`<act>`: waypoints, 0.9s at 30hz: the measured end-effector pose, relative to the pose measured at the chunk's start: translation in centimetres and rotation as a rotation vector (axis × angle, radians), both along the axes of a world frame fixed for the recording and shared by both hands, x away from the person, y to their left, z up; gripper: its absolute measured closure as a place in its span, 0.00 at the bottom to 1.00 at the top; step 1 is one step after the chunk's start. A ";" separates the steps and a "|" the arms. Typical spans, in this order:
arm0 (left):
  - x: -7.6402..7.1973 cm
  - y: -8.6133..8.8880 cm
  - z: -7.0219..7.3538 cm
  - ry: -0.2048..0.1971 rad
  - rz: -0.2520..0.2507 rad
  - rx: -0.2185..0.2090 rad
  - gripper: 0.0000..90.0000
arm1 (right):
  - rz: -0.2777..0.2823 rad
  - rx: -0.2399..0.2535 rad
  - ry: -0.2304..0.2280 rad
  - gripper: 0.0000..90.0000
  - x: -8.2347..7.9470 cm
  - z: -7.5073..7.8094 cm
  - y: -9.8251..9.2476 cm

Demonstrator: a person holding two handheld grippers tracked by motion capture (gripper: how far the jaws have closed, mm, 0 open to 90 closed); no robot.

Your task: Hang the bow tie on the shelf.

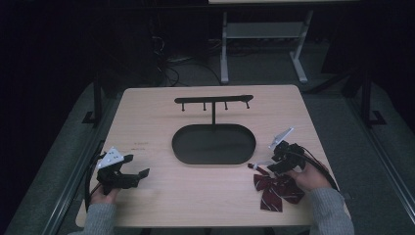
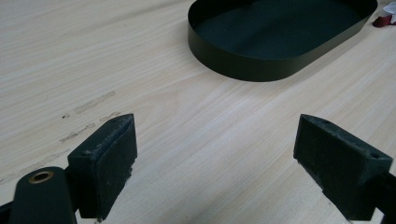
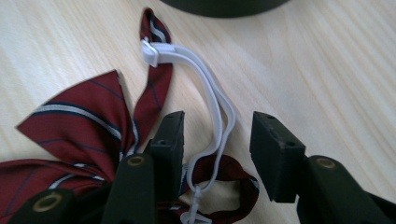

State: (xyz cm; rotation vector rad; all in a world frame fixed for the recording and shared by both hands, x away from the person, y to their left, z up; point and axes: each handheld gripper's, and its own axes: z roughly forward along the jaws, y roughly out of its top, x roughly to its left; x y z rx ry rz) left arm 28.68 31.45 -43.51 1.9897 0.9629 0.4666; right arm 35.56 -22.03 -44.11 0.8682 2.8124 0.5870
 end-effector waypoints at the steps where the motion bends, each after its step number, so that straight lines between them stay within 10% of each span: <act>1: 0.0 0.0 0.0 0.000 0.000 -0.001 0.14 | -0.003 -0.004 0.001 0.63 0.0 -0.1 0.0; 27: 0.0 -0.1 0.0 0.002 -0.003 0.004 0.14 | -0.026 0.017 0.049 0.90 0.4 -0.5 0.4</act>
